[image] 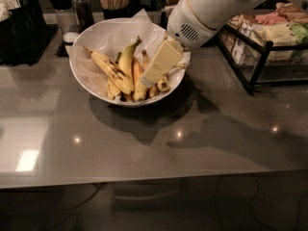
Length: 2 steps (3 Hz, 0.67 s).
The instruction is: Pick banana from white bowl
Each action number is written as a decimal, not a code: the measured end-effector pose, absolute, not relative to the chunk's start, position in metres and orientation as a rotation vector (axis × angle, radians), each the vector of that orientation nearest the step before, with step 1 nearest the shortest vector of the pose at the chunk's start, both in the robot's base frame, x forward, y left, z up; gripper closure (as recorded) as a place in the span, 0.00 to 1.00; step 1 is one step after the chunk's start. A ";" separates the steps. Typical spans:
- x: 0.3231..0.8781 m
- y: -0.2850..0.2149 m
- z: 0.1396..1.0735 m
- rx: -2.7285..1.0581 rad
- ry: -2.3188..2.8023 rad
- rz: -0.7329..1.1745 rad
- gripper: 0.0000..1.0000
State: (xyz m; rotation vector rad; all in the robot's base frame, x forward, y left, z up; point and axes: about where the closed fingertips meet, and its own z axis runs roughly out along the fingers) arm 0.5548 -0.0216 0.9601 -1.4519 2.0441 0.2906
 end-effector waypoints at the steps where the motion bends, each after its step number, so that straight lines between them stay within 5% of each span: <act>1: 0.555 -0.020 0.960 -1.453 2.042 0.291 0.00; 2: 0.555 -0.020 0.960 -1.453 2.042 0.291 0.05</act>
Offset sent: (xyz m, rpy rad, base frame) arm 0.0001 0.0012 0.0002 0.0005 -0.0008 0.0016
